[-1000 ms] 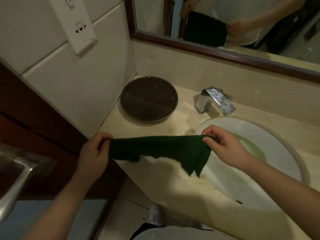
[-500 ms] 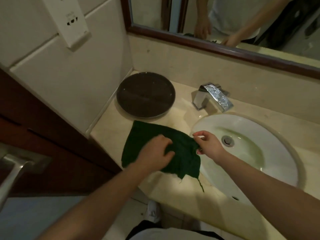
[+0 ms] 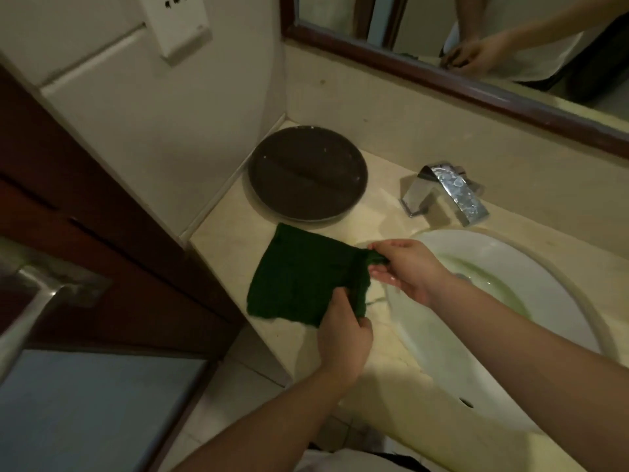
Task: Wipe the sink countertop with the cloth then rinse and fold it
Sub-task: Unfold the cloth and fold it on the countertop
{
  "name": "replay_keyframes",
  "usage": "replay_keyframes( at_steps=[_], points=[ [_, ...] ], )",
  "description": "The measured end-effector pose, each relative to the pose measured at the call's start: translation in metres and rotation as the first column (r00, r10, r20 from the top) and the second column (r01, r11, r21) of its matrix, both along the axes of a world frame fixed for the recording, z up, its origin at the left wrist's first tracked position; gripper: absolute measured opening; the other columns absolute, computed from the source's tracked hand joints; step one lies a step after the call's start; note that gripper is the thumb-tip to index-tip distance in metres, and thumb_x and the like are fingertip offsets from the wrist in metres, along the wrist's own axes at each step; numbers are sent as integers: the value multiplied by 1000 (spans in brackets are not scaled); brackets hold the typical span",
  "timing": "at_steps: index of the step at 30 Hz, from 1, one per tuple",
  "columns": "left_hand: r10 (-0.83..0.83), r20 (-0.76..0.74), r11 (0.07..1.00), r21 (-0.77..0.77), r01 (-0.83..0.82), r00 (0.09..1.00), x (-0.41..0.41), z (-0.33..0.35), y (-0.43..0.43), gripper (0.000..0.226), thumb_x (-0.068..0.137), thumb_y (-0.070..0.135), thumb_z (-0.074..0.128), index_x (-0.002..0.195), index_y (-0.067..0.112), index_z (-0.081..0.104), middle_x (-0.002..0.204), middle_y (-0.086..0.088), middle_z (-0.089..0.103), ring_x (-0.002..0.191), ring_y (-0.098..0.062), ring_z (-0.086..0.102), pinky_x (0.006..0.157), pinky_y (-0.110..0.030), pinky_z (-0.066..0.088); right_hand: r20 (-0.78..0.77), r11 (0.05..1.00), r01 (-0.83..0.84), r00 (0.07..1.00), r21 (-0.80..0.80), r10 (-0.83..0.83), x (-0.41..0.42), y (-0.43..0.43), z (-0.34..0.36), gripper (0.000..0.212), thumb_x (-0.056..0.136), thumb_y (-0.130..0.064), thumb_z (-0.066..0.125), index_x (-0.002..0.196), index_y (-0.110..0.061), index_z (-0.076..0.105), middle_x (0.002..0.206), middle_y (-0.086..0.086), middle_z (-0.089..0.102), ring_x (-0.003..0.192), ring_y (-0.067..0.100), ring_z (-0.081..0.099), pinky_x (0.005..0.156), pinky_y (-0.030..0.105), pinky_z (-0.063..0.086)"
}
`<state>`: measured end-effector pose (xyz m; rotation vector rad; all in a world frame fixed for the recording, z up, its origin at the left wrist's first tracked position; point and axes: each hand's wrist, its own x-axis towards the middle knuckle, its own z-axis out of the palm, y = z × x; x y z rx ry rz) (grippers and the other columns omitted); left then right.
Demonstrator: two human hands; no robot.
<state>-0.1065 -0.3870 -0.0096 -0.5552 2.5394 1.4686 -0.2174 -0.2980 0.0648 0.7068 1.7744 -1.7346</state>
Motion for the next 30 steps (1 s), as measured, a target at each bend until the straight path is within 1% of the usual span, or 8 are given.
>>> replay_keyframes(
  at_steps=[4,6,10,13,15,19,23,30],
  points=[
    [199,97,880,420,-221,975,-6,12,-43,22,86,5,59,93,25,55,97,2,60,91,-13,60,79,-24,51,68,997,17,998,-79,-11,-14,-49,9,20,94,-9,58,112,0,60,97,18,65,58,16,71,53,25,60],
    [302,175,827,440,-349,937,-13,14,-74,23,85,4,55,95,25,55,102,-1,60,93,-16,59,83,-32,51,75,991,-15,997,-135,26,-23,-73,9,27,91,-11,62,117,-5,60,109,13,64,74,21,73,64,28,62],
    [479,172,824,252,-508,861,-27,15,-137,14,90,16,51,104,13,53,90,2,55,84,-15,56,64,-27,42,70,977,-196,977,-84,202,-37,-111,10,38,94,-19,61,127,-9,48,114,20,62,94,29,70,78,34,60],
    [489,131,861,83,-501,862,-16,4,-158,29,89,32,57,111,12,54,98,1,56,89,-16,57,67,-27,40,-3,898,-401,913,182,408,-33,-115,4,28,95,-23,59,119,-9,56,99,13,69,76,22,72,62,28,61],
    [443,91,896,-57,-440,892,-11,-4,-159,50,84,46,64,120,14,51,114,-2,53,97,-17,54,74,-28,43,-47,815,-460,861,354,506,-22,-105,-8,14,94,-23,57,101,-12,62,87,7,71,66,18,69,66,31,59],
    [353,42,881,-350,-317,935,-15,-11,-148,81,66,63,73,126,15,46,124,-8,44,111,-25,45,84,-35,43,-110,443,-526,547,726,830,17,-83,-43,14,82,-29,67,92,-19,65,80,-3,68,74,15,65,74,35,56],
    [155,-2,787,-605,-124,988,-17,-23,-137,59,65,60,72,106,21,57,112,-6,49,104,-26,44,83,-38,40,-38,179,-519,271,836,962,57,-76,-73,43,69,-51,71,102,-25,60,93,-2,57,85,17,56,72,30,49],
    [202,-86,848,-484,-218,976,-15,-35,-157,24,85,19,56,105,16,67,105,-7,62,97,-26,55,79,-40,48,-123,218,-334,283,917,951,72,-69,-88,52,68,-49,74,104,-21,49,99,-2,54,86,17,52,67,27,39]
  ],
)
